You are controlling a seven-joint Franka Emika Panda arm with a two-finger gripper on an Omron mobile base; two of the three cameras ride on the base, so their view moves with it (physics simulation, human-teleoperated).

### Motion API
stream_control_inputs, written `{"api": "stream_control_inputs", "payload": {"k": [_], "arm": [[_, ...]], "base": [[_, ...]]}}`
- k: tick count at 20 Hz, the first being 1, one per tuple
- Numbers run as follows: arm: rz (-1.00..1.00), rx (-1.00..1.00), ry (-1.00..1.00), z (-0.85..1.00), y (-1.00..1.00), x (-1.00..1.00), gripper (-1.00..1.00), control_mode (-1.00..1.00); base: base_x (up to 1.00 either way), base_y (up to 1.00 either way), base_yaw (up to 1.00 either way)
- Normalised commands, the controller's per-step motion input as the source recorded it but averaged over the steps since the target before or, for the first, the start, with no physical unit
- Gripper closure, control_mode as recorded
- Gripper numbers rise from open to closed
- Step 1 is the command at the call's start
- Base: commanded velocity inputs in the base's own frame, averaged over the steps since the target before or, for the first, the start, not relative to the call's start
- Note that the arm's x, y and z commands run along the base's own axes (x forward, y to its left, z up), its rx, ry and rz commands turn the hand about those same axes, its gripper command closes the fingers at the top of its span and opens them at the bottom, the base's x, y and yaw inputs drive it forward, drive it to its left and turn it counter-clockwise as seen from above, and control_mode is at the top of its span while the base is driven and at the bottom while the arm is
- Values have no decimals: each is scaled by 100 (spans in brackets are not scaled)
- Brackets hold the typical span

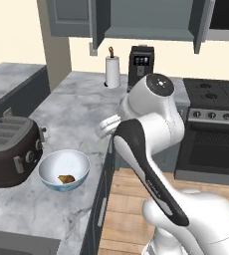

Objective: Pick the pears from the cabinet and place them in one bowl. Pick the apple from the sink and place it in the other bowl.

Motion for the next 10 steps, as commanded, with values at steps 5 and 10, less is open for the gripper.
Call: {"api": "stream_control_inputs", "payload": {"k": [5, 10], "arm": [[2, 0, 0, -1, 24, -8, 100, -100], [0, 5, 2, -5, 23, -1, 100, -100]], "base": [[0, 0, 0], [0, 0, 0]]}}
